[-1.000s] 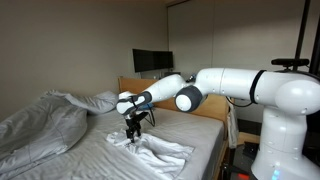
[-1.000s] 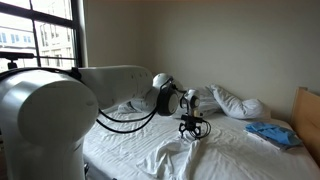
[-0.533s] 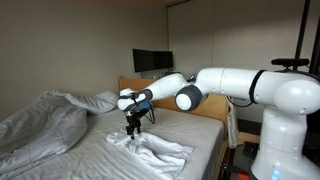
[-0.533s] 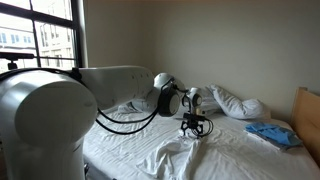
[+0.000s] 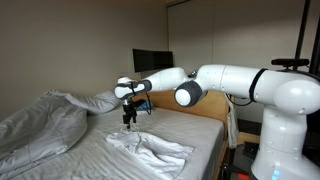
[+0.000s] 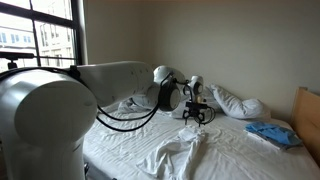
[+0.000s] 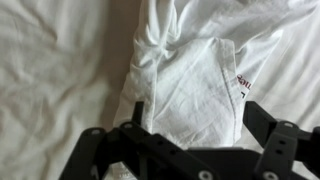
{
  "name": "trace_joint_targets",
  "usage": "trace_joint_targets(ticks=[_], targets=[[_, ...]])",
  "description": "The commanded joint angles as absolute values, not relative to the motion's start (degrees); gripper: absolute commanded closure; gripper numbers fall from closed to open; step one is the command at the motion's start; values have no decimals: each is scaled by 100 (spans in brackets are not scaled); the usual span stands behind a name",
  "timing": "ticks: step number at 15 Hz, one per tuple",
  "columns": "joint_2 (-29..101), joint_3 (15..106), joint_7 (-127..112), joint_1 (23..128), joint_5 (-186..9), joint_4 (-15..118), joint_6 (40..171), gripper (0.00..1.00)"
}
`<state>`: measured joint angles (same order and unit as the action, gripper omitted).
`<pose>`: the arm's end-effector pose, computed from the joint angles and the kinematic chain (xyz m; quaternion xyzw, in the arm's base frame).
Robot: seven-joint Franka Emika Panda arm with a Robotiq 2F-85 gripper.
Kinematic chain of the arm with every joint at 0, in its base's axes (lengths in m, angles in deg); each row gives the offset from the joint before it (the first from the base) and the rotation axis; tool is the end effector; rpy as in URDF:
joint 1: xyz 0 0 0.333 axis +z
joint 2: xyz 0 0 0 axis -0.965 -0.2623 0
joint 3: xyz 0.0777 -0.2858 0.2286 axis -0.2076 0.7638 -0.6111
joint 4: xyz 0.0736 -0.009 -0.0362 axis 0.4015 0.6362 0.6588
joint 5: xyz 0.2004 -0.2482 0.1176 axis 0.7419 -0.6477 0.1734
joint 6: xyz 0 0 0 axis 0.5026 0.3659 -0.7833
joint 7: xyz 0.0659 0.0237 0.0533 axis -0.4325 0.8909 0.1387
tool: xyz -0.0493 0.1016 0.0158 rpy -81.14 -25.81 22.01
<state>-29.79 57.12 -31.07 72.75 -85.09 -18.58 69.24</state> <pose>0.7965 -0.0317 0.1767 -0.9873 -0.1492 0.0541 0.0055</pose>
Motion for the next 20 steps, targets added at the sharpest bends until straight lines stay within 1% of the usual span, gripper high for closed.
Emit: trace_joint_targets(ticks=[1,8,15,19,20], targets=[[-2746,5795,-2964,7249,-8541,-1756,6730,0],[-2778,5785,-2447,7116,-8383,-1893,6396,0],[-2883,5423,-2068,6692,-7724,-1901,5009,0],[-3056,5451,-1281,6566,-7511,-1986,4744,0],[-3244,5403,-987,6553,-7617,-2277,4619,0]])
